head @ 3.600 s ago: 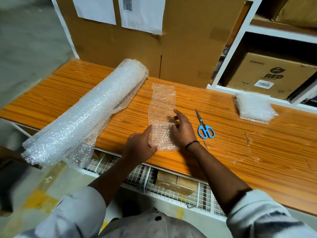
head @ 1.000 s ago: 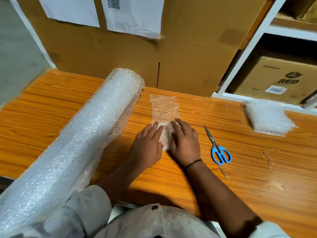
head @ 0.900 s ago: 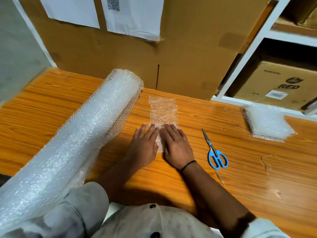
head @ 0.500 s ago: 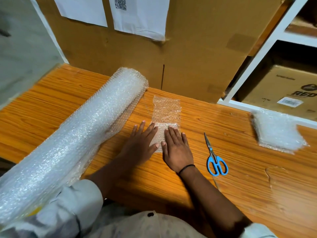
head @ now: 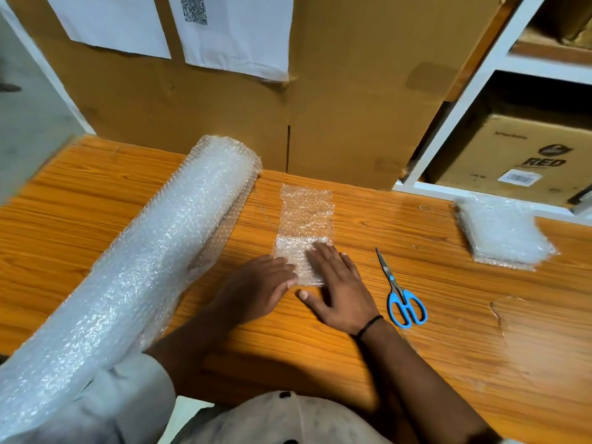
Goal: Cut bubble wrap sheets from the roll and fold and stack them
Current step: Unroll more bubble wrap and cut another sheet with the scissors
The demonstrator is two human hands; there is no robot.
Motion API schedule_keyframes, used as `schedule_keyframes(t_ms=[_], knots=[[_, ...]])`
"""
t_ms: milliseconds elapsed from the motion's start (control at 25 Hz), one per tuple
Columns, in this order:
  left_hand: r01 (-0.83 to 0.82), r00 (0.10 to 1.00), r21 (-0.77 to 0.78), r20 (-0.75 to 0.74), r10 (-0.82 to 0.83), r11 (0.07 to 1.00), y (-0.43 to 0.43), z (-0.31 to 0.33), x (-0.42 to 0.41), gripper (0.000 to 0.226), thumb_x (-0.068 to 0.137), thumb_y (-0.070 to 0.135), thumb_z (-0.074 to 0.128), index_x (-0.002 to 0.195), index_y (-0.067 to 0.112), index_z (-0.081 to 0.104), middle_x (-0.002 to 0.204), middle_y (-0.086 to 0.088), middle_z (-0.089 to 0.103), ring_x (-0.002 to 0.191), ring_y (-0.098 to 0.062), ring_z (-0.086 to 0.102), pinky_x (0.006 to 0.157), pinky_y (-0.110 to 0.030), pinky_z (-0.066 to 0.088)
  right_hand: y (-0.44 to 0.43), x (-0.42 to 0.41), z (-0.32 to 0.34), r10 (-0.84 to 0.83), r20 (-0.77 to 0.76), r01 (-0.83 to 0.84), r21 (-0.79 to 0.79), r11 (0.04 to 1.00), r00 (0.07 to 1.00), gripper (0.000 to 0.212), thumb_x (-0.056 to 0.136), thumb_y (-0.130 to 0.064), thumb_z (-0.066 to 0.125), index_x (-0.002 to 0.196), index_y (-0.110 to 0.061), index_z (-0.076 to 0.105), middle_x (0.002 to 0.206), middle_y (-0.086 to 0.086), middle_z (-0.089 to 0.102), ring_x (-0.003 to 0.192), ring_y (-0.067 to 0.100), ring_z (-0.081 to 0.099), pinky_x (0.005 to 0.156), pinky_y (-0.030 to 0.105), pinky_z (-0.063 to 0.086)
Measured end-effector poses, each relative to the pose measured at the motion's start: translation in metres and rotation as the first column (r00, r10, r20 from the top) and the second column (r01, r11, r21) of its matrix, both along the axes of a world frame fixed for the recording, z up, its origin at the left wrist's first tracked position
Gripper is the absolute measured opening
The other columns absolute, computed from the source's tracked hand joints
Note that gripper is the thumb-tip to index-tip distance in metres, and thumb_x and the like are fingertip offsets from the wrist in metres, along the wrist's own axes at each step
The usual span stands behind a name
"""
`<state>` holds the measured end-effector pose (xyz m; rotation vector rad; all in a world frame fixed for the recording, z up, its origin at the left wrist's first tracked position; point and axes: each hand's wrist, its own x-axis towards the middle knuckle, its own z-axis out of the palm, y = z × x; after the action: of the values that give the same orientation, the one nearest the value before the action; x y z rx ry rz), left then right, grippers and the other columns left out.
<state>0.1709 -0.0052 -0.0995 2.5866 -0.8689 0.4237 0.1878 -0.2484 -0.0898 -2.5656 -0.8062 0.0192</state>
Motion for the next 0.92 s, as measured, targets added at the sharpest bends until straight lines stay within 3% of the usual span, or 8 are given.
schedule_keyframes(t_ms=[120,280,400,480,600,760,840,920], knots=[[0.011,0.994,-0.127,-0.11,-0.025,0.992,-0.002,0.023,0.001,0.028,0.105,0.03,0.048,0.112,0.015,0.07,0.108,-0.001,0.075,0.103,-0.021,0.069,0.088,-0.039,0.053,-0.006,-0.006,-0.001,-0.009,-0.001,0.009,0.1,0.995,1.0,0.08,0.1,-0.053,0.056,0.165,-0.023,0.02,0.172,-0.004,0.019,0.16,0.012,0.009,0.129,0.042,0.01],[-0.026,0.969,-0.206,-0.246,-0.026,0.978,-0.001,0.047,0.0,0.022,0.105,0.04,0.046,0.103,0.027,0.063,0.081,0.009,0.065,0.075,-0.018,0.064,0.064,-0.039,0.05,-0.004,-0.003,-0.003,-0.127,-0.204,0.208,0.446,0.871,0.971,0.07,0.093,-0.019,0.065,0.158,-0.024,0.038,0.149,-0.004,0.059,0.139,0.014,0.053,0.115,0.039,0.042],[-0.105,0.951,-0.33,-0.308,-0.002,0.938,-0.005,0.065,0.007,0.023,0.105,0.038,0.047,0.091,0.025,0.06,0.067,0.011,0.053,0.062,-0.007,0.053,0.059,-0.037,0.045,0.003,0.005,0.0,-0.194,-0.319,0.34,0.504,0.794,0.928,0.039,0.091,-0.03,0.066,0.13,-0.036,0.064,0.106,0.002,0.078,0.097,0.024,0.072,0.089,0.047,0.057],[-0.181,0.935,-0.447,-0.353,0.013,0.876,-0.007,0.07,0.018,0.034,0.106,0.04,0.044,0.087,0.017,0.059,0.064,0.005,0.054,0.06,-0.01,0.052,0.058,-0.042,0.044,0.01,0.011,0.004,-0.256,-0.372,0.431,0.529,0.731,0.892,0.022,0.091,-0.039,0.064,0.107,-0.026,0.071,0.09,0.009,0.075,0.083,0.032,0.069,0.077,0.053,0.056],[-0.376,0.878,-0.544,-0.468,0.101,0.75,-0.005,0.066,0.038,0.045,0.105,0.057,0.04,0.105,0.019,0.065,0.083,-0.021,0.067,0.069,-0.034,0.063,0.065,-0.049,0.05,0.019,0.024,0.014,-0.325,-0.329,0.459,0.546,0.701,0.887,0.029,0.094,-0.04,0.062,0.086,-0.013,0.064,0.076,0.012,0.067,0.067,0.014,0.053,0.066,0.046,0.048],[-0.502,0.829,-0.5,-0.512,0.227,0.706,-0.006,0.05,0.049,0.04,0.097,0.048,0.065,0.132,0.028,0.056,0.085,-0.004,0.065,0.066,-0.013,0.059,0.064,-0.029,0.047,0.028,0.049,0.019,-0.461,-0.31,0.556,0.467,0.687,0.831,0.025,0.099,-0.03,0.064,0.079,-0.016,0.059,0.065,-0.002,0.06,0.059,0.01,0.048,0.058,0.038,0.04],[-0.513,0.826,-0.457,-0.493,0.273,0.726,-0.008,0.045,0.05,0.058,0.095,0.04,0.071,0.146,0.024,0.048,0.114,0.003,0.063,0.084,-0.012,0.065,0.075,-0.029,0.05,0.031,0.06,0.014,-0.519,-0.293,0.596,0.417,0.686,0.803,0.017,0.099,-0.027,0.065,0.086,-0.017,0.062,0.067,-0.003,0.062,0.062,0.018,0.055,0.06,0.034,0.039],[-0.495,0.843,-0.37,-0.424,0.332,0.786,-0.01,0.034,0.051,0.068,0.094,0.035,0.072,0.153,0.019,0.04,0.143,-0.002,0.051,0.111,-0.021,0.063,0.09,-0.035,0.053,0.034,0.064,0.013,-0.556,-0.279,0.622,0.35,0.7,0.783,0.02,0.098,-0.031,0.064,0.11,-0.015,0.066,0.083,0.006,0.072,0.079,0.03,0.066,0.066,0.036,0.049]])
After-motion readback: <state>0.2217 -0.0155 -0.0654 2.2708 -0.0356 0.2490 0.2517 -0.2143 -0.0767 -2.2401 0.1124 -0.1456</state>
